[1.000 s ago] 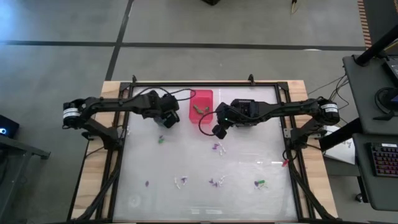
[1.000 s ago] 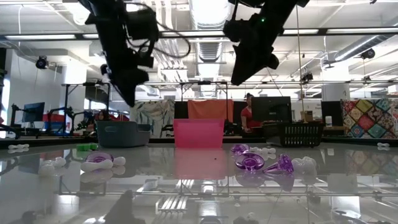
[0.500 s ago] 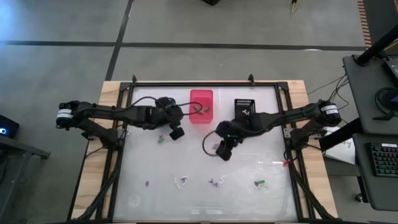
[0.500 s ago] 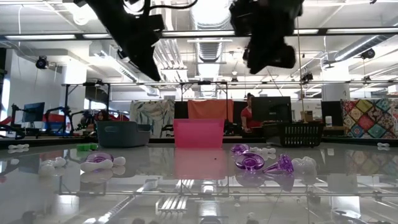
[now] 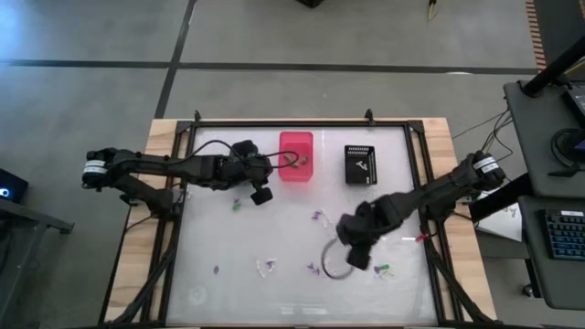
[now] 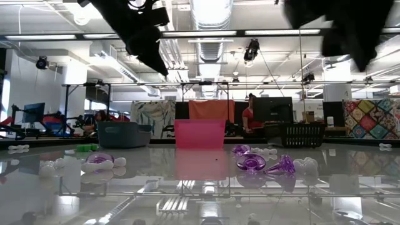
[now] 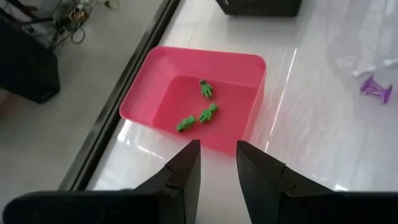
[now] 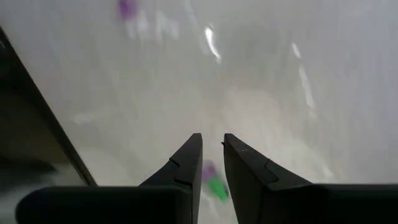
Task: Sort Halloween decoration
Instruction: Put the green skeleton toy into the pink bin
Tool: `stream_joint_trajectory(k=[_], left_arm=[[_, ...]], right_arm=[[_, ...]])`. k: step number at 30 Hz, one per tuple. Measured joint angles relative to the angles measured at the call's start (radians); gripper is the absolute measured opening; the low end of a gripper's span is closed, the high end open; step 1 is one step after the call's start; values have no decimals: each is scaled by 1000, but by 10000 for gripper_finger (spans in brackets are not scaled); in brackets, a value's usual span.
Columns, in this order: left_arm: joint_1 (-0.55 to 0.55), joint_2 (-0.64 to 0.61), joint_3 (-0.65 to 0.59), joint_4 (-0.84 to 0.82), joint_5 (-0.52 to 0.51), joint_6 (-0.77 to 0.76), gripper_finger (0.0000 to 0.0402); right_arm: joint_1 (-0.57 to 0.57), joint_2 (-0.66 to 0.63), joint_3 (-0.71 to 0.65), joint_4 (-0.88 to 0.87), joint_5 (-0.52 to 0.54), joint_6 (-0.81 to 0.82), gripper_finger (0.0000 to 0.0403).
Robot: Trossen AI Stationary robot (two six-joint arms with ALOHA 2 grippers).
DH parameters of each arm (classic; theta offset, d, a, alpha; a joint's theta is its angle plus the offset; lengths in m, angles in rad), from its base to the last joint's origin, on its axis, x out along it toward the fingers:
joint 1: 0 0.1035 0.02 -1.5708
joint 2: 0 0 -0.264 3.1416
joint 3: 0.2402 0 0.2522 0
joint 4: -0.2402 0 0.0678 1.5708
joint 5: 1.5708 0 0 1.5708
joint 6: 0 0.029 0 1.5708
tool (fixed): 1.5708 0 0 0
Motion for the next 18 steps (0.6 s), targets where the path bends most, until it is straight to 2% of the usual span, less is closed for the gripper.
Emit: stream_joint_trajectory(k=[7, 12, 18], left_arm=[[1, -2, 0, 38, 0, 58, 86], [3, -2, 0, 97, -1, 93, 86], [3, -2, 5, 116, -1, 118, 86]], right_arm=[[176, 0, -11, -145, -1, -20, 54], [258, 0, -46, -127, 12, -18, 54], [340, 0, -116, 3, 24, -9, 52]])
